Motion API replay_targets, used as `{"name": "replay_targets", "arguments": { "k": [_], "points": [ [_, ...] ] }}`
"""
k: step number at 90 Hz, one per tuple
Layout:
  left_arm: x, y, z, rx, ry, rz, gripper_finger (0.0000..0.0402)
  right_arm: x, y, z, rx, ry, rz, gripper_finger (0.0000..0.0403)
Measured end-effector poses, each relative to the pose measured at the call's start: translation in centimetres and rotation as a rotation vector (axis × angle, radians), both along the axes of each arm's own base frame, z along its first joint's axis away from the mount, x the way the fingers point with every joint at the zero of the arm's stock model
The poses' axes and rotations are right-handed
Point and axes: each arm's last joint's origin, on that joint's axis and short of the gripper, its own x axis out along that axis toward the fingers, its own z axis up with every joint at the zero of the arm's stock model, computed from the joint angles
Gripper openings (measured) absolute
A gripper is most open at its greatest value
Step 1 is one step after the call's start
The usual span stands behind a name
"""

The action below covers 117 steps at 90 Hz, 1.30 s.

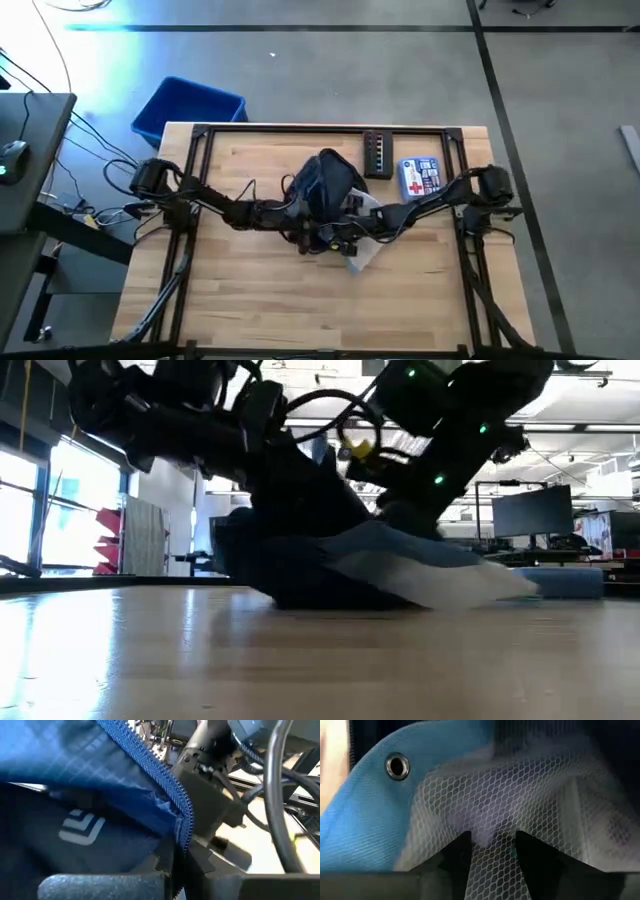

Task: Unpack backpack
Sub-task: Put the white zip bag into the backpack

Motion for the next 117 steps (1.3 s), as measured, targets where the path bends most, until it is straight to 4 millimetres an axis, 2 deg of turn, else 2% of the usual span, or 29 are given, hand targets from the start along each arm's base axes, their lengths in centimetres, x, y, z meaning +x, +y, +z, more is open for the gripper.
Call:
{"name": "replay_targets", "arguments": {
  "k": [12,30,42,49,60,75,91,101,117],
  "points": [
    [0.4,-0.3,0.0,0.0,0.002,-0.013,0.0,0.8,0.0,-1.3,-0.069,-0.049,-0.01,0.0142],
    [0.3,-1.3,0.2,0.012,-0.01,0.027,0.0,1.2,-0.1,-0.7,-0.124,-0.143,-0.069,0.0142],
    [0.0,-2.3,0.4,-0.016,-0.034,0.072,0.0,1.7,0.6,-0.2,-0.129,-0.224,-0.056,0.0142],
    [-0.4,-2.7,0.8,-0.004,-0.05,0.087,0.0,1.5,1.2,0.9,-0.155,-0.229,-0.029,0.0142],
    [-0.9,-3.0,1.8,0.024,-0.072,0.108,0.0,0.6,2.2,3.7,-0.191,-0.245,0.01,0.0142],
    [-1.4,-3.6,2.4,0.104,-0.071,0.164,0.0,-2.3,4.4,8.6,-0.15,-0.247,0.137,0.0142],
    [-1.6,-3.9,2.3,0.135,-0.061,0.192,0.0,-7.9,5.7,12.2,-0.019,-0.098,0.233,0.0142],
    [-1.6,-3.9,2.2,0.138,-0.058,0.194,0.0,-11.1,4.9,13.4,0.098,-0.02,0.072,0.0142],
    [-1.6,-4.0,2.2,0.138,-0.056,0.184,0.0,-15.0,2.0,13.9,0.307,0.159,-0.293,0.0167]
  ]
}}
